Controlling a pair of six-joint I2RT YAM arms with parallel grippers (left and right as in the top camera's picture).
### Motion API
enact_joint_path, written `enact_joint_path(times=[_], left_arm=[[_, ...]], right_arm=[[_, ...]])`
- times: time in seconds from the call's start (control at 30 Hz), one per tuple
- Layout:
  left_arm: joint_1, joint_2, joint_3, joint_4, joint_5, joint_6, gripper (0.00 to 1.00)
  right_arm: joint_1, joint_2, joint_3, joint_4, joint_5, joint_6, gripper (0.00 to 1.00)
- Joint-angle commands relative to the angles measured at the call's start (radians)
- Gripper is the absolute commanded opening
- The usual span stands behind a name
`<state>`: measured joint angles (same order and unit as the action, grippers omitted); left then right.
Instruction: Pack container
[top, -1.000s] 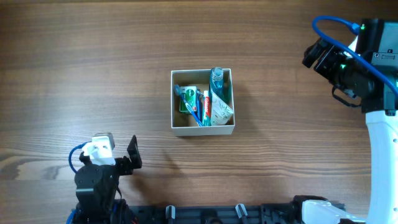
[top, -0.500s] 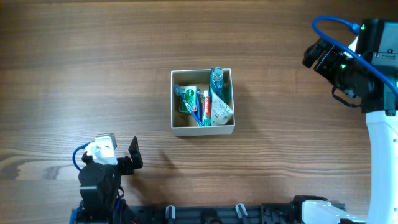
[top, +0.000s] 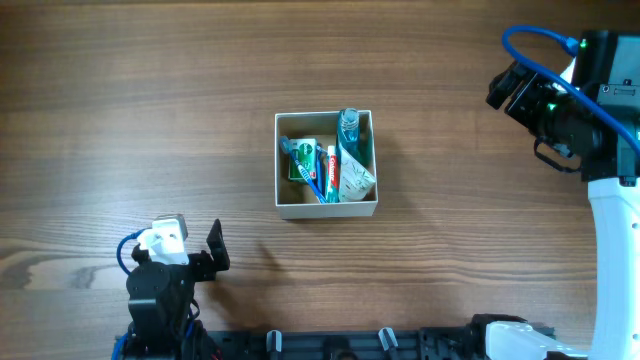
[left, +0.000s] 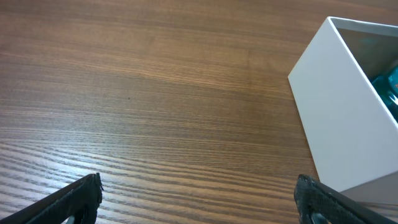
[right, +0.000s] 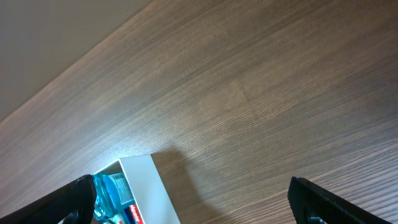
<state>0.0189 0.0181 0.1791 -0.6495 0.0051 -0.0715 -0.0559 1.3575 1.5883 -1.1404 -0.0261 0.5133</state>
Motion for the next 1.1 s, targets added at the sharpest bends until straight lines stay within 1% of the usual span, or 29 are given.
enact_joint_path(times=[0.0,0.4,0.5,0.63,0.73,0.77,0.8,0.87,0.97,1.07], left_arm=[[-0.006,-0.015,-0.022,-0.001,-0.014,0.016,1.0],[-0.006,-0.015,-0.022,-0.001,-0.014,0.016,1.0],[-0.006,-0.015,-0.022,-0.001,-0.014,0.016,1.0],[-0.006,-0.015,-0.022,-0.001,-0.014,0.016,1.0],[-0.006,-0.015,-0.022,-0.001,-0.014,0.016,1.0],[-0.006,-0.015,-0.022,-0.001,-0.014,0.016,1.0],[-0.006,-0.015,-0.022,-0.001,-0.014,0.016,1.0],[-0.006,-0.015,-0.022,-0.001,-0.014,0.016,1.0],[-0.006,-0.015,-0.022,-0.001,-0.014,0.016,1.0],[-0.006,-0.015,-0.022,-0.001,-0.014,0.016,1.0]], right_arm=[[-0.001,-0.002,0.015,0.003,-0.009,0.013,1.0],[-0.001,-0.002,0.015,0.003,-0.009,0.013,1.0],[-0.001,-0.002,0.015,-0.005,0.069,-0.03,1.0],[0.0,-0.016,0.012,-0.018,0.084,-0.042,1.0],[0.0,-0.091,-0.052,0.088,0.14,-0.044,1.0],[0.0,-0.123,-0.085,0.132,0.142,-0.067,1.0],[0.0,-0.185,-0.157,0.222,0.135,-0.127,1.0],[0.0,-0.261,-0.254,0.326,0.109,-0.205,1.0],[0.0,-0.438,-0.477,0.528,0.054,-0.351,1.0],[-0.001,-0.608,-0.689,0.682,0.052,-0.384,1.0]])
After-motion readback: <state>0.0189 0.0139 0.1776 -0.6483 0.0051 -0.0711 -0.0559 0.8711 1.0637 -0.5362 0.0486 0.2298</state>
